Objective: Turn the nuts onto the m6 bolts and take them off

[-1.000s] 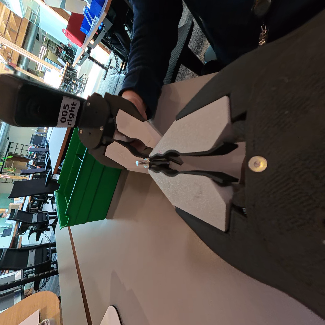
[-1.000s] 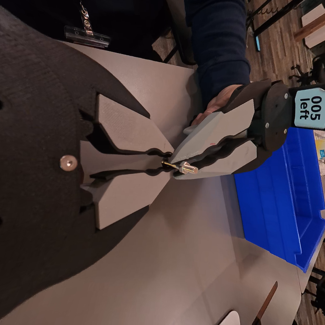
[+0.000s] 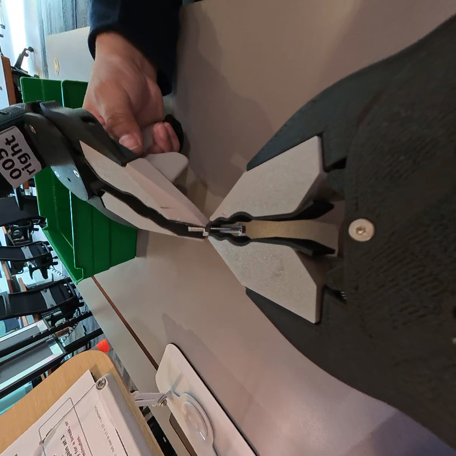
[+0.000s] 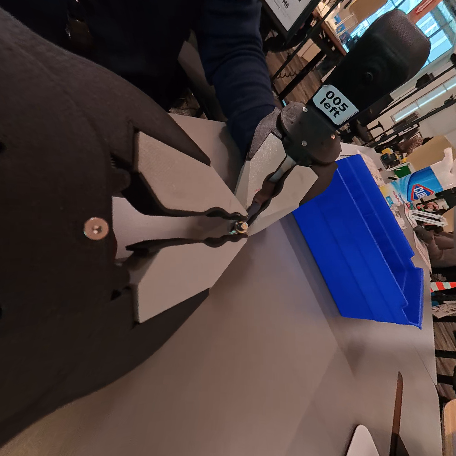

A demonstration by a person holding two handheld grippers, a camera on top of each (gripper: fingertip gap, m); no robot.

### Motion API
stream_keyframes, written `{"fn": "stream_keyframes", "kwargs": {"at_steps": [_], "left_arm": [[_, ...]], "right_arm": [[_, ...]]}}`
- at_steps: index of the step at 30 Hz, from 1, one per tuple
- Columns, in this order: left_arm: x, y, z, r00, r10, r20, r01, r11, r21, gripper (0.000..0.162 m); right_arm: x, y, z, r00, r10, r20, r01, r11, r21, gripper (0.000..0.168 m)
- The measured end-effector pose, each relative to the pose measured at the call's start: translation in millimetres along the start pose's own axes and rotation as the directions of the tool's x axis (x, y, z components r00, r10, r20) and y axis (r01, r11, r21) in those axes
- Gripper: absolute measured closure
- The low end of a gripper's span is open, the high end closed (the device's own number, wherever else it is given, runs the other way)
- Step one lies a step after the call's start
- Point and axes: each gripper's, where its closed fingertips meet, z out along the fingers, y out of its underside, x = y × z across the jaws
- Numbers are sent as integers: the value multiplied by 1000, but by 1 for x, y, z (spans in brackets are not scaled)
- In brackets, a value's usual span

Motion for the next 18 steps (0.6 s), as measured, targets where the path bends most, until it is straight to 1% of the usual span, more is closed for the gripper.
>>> {"fn": "stream_keyframes", "kwargs": {"at_steps": [6, 9, 11, 15, 18], "left_arm": [[0, 1, 1, 999, -35, -11, 35, 999, 11, 159], [-4, 1, 0, 999, -47, 10, 47, 999, 13, 151], [-5, 2, 1, 998, -56, 6, 56, 998, 3, 150], [-1, 2, 3, 999, -45, -9, 45, 999, -1, 159], [0, 7, 4, 1000, -5, -2, 5, 999, -35, 159]], "right_arm": [[1, 0, 0, 998, -46, -39, 46, 999, -9, 161], [-1, -6, -3, 997, -58, -40, 59, 998, 18, 161], [-4, -13, -8, 998, -53, -24, 54, 997, 55, 162], [-3, -13, -7, 997, -64, -36, 66, 996, 52, 161], [-3, -10, -5, 997, -63, -35, 64, 997, 37, 161]]}}
